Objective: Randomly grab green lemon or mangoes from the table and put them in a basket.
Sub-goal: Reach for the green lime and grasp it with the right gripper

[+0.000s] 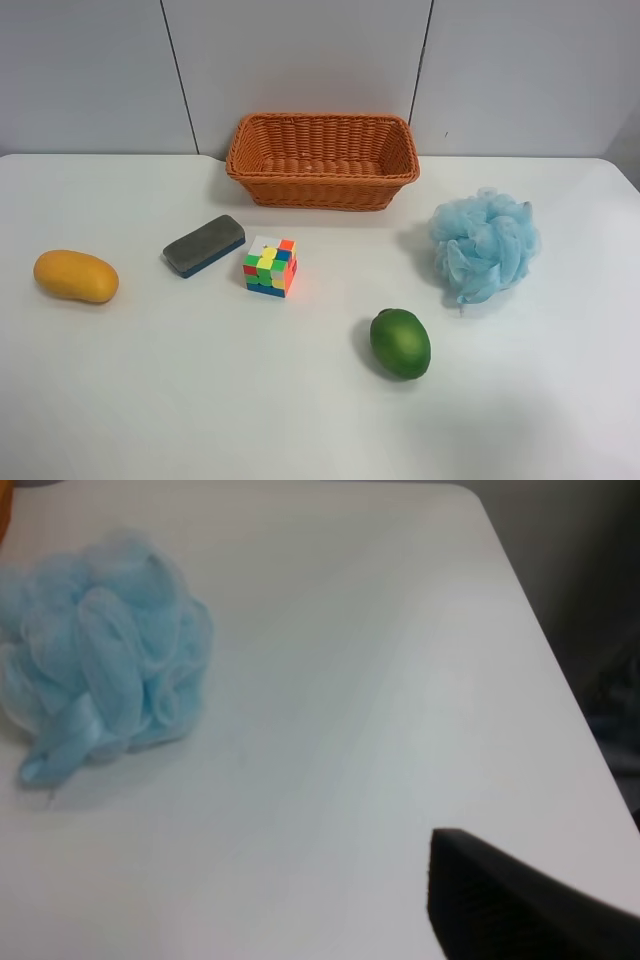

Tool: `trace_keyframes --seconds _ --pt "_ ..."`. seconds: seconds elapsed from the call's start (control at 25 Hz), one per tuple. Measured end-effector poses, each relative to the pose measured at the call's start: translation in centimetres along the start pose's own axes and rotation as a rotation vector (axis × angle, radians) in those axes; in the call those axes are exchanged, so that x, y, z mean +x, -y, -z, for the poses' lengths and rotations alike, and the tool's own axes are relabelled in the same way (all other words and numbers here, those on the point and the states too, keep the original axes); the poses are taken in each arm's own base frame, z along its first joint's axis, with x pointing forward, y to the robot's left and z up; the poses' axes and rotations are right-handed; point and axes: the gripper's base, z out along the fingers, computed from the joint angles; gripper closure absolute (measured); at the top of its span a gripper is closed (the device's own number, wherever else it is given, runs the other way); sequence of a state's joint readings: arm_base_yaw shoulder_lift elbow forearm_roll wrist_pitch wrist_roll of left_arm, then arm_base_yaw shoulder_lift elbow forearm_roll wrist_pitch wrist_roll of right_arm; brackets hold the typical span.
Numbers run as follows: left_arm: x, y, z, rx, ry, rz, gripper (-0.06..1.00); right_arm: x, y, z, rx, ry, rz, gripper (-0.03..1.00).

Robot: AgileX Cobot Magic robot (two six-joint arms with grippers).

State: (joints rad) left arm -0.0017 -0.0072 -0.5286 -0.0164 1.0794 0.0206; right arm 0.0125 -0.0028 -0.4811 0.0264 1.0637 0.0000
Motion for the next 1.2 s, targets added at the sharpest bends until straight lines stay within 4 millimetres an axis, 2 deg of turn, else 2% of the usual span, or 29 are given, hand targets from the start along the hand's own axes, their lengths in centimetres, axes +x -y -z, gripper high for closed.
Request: trace_keyframes --seconds 1.2 --pt "0.0 0.0 0.0 0.0 0.0 0.0 -0.05 0.0 0.0 0.0 0.0 0.0 0.0 -0.02"
